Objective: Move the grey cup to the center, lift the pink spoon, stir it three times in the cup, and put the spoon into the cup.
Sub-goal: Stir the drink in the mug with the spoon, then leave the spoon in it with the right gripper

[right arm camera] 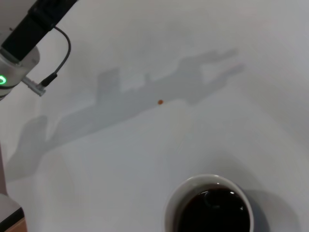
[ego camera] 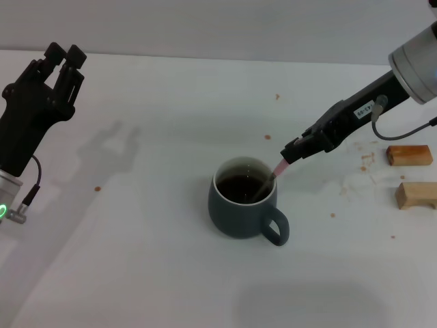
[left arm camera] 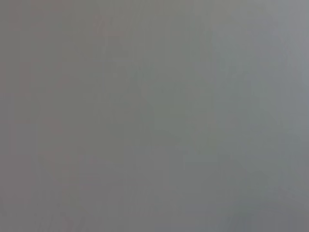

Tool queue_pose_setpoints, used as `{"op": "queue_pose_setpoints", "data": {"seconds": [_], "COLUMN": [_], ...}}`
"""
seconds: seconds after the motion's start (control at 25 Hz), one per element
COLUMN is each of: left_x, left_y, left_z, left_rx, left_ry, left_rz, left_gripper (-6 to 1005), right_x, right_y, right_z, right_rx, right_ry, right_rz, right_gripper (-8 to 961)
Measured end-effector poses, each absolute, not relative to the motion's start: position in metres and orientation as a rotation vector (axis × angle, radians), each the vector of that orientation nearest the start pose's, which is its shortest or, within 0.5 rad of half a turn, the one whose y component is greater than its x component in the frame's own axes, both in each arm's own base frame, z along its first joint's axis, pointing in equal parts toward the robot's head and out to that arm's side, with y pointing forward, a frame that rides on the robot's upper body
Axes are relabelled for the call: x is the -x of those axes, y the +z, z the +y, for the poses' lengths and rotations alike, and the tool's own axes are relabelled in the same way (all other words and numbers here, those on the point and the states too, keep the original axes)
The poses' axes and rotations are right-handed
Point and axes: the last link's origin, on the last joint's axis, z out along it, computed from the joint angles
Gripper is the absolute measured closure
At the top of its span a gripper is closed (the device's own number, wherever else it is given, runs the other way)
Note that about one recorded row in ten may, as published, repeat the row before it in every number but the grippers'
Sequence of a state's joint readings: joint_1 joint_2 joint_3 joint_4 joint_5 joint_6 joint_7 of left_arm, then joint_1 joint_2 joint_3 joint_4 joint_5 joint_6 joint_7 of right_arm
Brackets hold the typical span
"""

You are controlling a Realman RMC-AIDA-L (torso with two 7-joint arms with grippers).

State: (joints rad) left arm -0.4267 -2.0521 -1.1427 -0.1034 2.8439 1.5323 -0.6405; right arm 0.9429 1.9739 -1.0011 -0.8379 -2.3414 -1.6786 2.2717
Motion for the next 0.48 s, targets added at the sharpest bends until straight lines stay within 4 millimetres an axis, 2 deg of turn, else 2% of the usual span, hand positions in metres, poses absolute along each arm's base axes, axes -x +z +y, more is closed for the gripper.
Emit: {"op": "queue_pose_setpoints", "data": {"seconds": [0.48], "left_x": [0.290], "left_y": [0.004], "left_z": [0.309], "left_rx": [1.742], "left_ry": [-1.258], "left_rz": [-0.561], "left_gripper": [621], "right_x": [-0.135], "right_y": [0.018], "right_z": [0.415], "right_rx": [2.861], "right_ry": [-0.070], "right_rz": [0.955], "right_gripper": [851]}}
